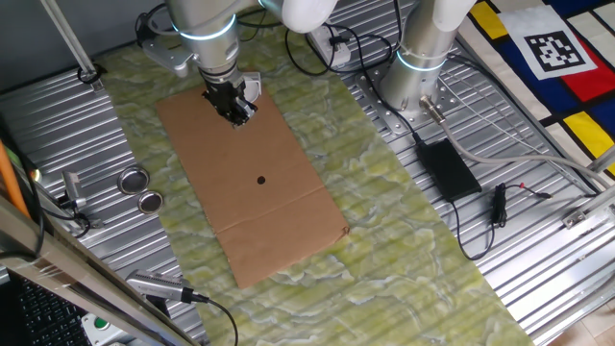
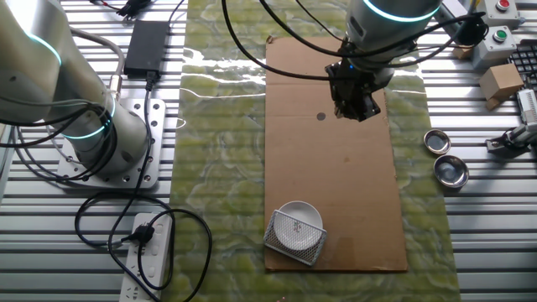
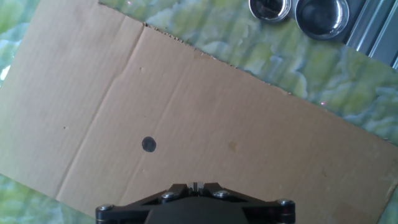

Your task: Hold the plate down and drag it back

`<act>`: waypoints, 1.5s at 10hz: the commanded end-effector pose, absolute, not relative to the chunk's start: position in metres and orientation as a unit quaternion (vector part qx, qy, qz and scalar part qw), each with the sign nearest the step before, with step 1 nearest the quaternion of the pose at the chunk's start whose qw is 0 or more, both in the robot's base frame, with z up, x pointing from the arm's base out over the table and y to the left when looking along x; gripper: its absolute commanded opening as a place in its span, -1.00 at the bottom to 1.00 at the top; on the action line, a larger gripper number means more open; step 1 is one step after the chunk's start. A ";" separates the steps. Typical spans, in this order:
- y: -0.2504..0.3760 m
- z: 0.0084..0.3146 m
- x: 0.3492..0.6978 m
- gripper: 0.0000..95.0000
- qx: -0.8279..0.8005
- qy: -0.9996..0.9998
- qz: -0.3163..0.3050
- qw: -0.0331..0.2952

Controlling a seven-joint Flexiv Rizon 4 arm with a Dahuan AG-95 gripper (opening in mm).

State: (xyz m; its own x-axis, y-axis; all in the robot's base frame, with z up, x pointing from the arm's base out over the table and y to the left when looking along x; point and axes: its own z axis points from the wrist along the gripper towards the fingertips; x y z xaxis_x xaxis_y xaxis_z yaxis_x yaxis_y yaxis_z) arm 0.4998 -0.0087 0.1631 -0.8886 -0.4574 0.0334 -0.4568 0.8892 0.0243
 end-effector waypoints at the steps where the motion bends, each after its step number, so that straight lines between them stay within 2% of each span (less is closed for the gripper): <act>1: -0.009 0.163 0.500 -1.00 0.235 -0.972 -0.008 0.019; 6: -0.009 0.163 0.500 -1.00 0.235 -0.972 -0.008 0.019; 7: -0.098 0.088 0.467 -1.00 0.254 -0.966 0.032 0.030; 13: -0.098 0.088 0.450 -1.00 0.262 -0.964 0.038 0.023; 15: -0.106 0.096 0.445 -1.00 0.286 -0.956 0.050 0.034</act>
State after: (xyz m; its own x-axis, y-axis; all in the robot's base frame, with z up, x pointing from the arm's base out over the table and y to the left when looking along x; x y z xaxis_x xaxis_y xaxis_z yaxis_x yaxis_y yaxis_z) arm 0.4476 -0.1042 0.0906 -0.8435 -0.5313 0.0791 -0.5366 0.8401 -0.0793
